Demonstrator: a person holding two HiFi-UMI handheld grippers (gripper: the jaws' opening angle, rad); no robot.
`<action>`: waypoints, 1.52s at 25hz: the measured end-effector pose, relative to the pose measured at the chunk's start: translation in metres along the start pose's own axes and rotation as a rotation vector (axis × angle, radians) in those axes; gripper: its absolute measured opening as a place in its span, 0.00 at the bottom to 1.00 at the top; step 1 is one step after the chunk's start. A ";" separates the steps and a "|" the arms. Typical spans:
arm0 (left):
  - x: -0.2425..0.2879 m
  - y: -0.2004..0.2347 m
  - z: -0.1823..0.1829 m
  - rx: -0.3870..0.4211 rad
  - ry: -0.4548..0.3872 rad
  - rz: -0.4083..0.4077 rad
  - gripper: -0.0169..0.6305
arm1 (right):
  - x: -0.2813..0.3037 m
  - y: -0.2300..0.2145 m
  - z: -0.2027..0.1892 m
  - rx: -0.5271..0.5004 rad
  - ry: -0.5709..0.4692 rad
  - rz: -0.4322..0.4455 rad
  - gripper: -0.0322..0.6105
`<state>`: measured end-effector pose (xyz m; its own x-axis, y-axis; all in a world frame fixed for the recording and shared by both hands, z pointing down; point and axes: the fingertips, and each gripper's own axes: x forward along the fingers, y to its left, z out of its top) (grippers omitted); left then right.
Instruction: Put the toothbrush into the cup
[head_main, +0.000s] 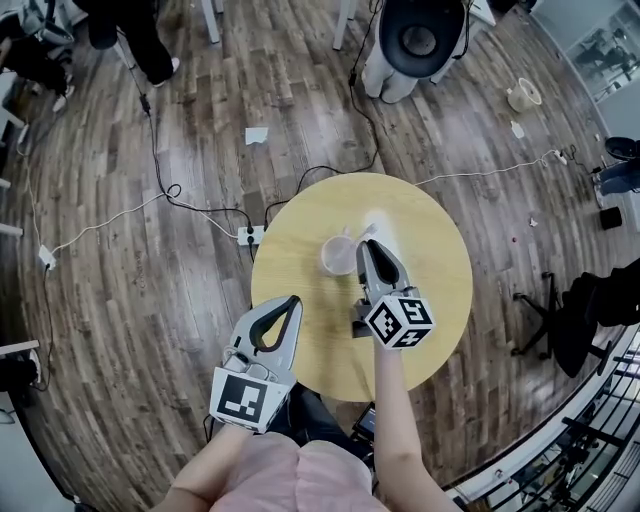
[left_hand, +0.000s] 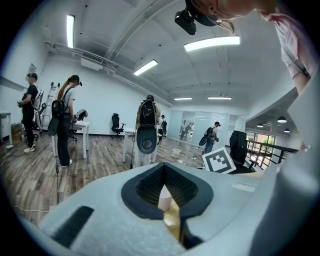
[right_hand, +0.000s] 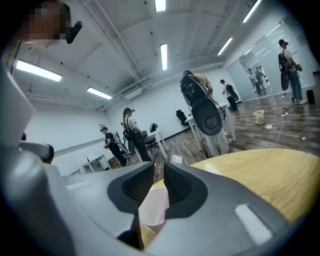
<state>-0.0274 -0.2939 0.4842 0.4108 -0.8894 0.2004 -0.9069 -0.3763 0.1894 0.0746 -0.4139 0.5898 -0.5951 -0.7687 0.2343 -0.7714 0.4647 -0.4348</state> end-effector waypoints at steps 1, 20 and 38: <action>-0.001 -0.001 0.002 0.003 -0.006 -0.002 0.02 | -0.003 0.003 0.006 -0.008 -0.013 0.003 0.15; -0.027 -0.041 0.055 0.102 -0.092 -0.119 0.02 | -0.119 0.107 0.121 -0.204 -0.275 0.054 0.09; -0.069 -0.066 0.079 0.135 -0.187 -0.162 0.02 | -0.197 0.148 0.096 -0.206 -0.243 0.032 0.06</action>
<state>-0.0028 -0.2283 0.3822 0.5383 -0.8427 -0.0057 -0.8403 -0.5373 0.0723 0.0997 -0.2364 0.3958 -0.5681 -0.8230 -0.0020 -0.7970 0.5508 -0.2477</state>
